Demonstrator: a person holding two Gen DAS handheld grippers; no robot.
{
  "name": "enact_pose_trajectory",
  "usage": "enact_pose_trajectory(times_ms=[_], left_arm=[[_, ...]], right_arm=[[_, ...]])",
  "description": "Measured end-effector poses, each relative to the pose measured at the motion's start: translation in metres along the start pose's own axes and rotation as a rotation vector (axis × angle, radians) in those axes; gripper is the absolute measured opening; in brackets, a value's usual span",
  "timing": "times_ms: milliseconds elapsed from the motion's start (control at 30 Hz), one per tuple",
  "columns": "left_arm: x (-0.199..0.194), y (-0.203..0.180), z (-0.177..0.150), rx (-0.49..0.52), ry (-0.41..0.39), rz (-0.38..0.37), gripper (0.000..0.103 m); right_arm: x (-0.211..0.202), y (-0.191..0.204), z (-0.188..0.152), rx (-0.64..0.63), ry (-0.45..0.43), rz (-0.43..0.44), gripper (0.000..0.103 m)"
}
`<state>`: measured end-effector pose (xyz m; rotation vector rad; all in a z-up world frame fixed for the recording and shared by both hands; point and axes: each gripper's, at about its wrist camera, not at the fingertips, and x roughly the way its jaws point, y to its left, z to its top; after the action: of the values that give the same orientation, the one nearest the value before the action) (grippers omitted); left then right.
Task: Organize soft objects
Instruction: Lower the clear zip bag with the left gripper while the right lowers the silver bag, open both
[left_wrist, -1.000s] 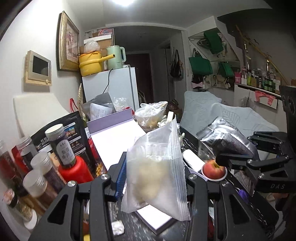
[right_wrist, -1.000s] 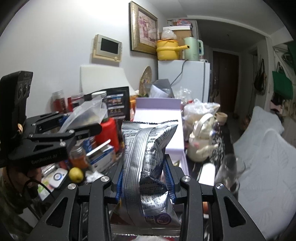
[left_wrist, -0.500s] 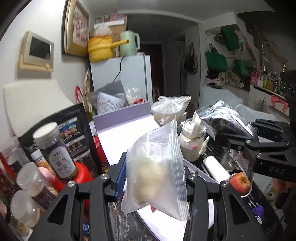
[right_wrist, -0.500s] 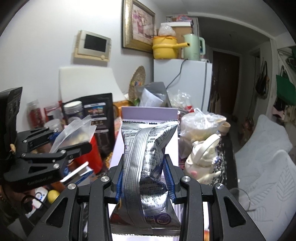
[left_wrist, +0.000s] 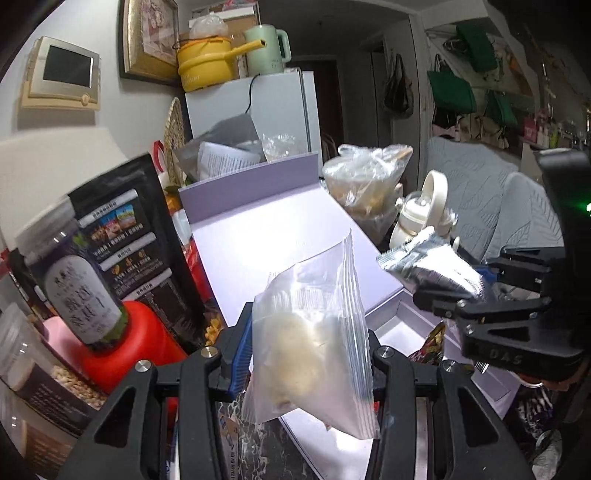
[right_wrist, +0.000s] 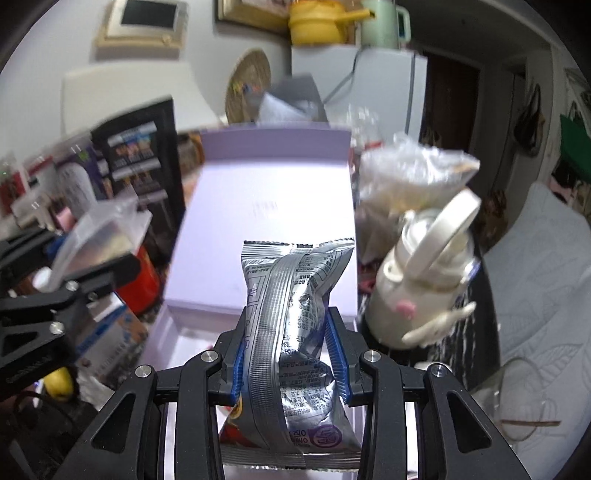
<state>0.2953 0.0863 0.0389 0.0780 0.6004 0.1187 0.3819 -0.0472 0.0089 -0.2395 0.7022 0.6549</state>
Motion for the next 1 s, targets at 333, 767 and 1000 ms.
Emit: enact_pose_trajectory(times_ms=[333,767,1000], left_arm=[[0.04,-0.007,-0.015,0.02,0.079,0.009,0.043],[0.073,-0.015,-0.03,0.019,0.187,-0.014,0.043],[0.09,-0.016,-0.035,0.005,0.274,-0.002,0.068]], right_arm=[[0.05,-0.008,-0.026,0.016,0.154,-0.002,0.037],[0.06,-0.013,-0.025,0.019,0.172,-0.047,0.045],[0.055,-0.017,-0.029,0.033,0.173,-0.062,0.058]])
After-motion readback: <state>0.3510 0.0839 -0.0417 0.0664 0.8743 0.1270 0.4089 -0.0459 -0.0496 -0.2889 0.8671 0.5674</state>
